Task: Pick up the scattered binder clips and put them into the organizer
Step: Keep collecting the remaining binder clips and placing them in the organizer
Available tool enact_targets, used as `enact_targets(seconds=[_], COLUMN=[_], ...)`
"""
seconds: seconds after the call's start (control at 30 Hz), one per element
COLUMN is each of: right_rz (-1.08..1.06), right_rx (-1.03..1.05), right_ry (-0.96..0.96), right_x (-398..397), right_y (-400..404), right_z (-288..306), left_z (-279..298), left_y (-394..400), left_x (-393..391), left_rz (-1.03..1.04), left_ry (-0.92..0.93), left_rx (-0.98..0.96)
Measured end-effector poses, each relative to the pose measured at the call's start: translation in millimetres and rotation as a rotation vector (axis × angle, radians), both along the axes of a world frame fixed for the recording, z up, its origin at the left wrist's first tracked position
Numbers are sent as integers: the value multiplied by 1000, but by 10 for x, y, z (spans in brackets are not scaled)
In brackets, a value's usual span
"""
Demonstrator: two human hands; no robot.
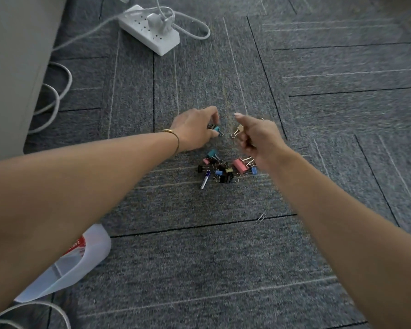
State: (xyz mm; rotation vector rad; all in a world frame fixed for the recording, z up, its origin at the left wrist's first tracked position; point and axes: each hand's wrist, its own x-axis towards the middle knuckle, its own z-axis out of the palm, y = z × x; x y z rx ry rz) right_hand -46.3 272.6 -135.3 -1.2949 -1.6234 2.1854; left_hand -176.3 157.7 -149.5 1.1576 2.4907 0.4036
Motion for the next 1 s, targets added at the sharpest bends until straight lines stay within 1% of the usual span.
enact_targets(seconds=[0.13, 0.2, 0.27, 0.3, 0.33, 0.4, 0.43, 0.47, 0.5, 0.53, 0.6, 0.67, 0.7, 0.73, 0.77, 0.8, 0.83, 0.87, 0.9, 0.93, 0.97, 1.0], right_rz=[169, 281, 375, 411, 449, 529, 563, 588, 618, 656, 728, 758, 758, 738, 694, 610, 476, 318, 169, 58, 7, -13], right_rx=[410, 614, 858, 982, 1080, 1190, 1219, 1253, 1290, 1335, 1430, 1491, 1490, 1440, 1321, 1119, 833, 504, 192, -54, -214, -309], right_ry=[-50, -117, -219, -277, -319, -367, -385, -398, -410, -429, -488, -513, -517, -499, -453, -368, -235, -84, 55, 176, 266, 322], right_x=[-85, -157, -257, -301, -342, -422, -454, -482, -514, -538, -572, -598, -608, -604, -585, -556, -509, -435, -337, -221, -111, -11], right_y=[-53, -47, -34, -31, -35, -50, -52, -59, -69, -92, -154, -182, -167, -138, -98, -75, -46, -26, -11, 5, 40, 87], right_z=[-61, -95, -154, -174, -191, -200, -202, -193, -199, -195, -203, -231, -249, -255, -259, -235, -215, -163, -100, -30, 8, 26], left_z=[-4, -40, -77, -94, -108, -94, -80, -66, -58, -36, 8, 42, 45, 51, 49, 50, 44, 33, 19, 23, 39, 46], left_y=[1, -70, -149, -194, -245, -357, -419, -480, -532, -576, -624, -637, -630, -616, -592, -566, -540, -519, -496, -474, -453, -431], left_x=[-70, -105, -100, -92, -77, -26, 7, 40, 74, 115, 175, 188, 181, 183, 186, 203, 231, 266, 307, 350, 386, 417], left_rz=[-20, 21, 127, 218, 336, 591, 671, 715, 738, 742, 742, 759, 764, 755, 725, 663, 571, 461, 356, 279, 223, 165], left_ry=[120, 104, 18, -95, -282, -789, -1023, -1203, -1331, -1408, -1444, -1392, -1336, -1252, -1127, -955, -756, -569, -423, -335, -267, -188], left_rx=[6, 52, 144, 218, 316, 519, 596, 653, 692, 715, 715, 665, 624, 567, 494, 408, 321, 247, 186, 125, 63, 5])
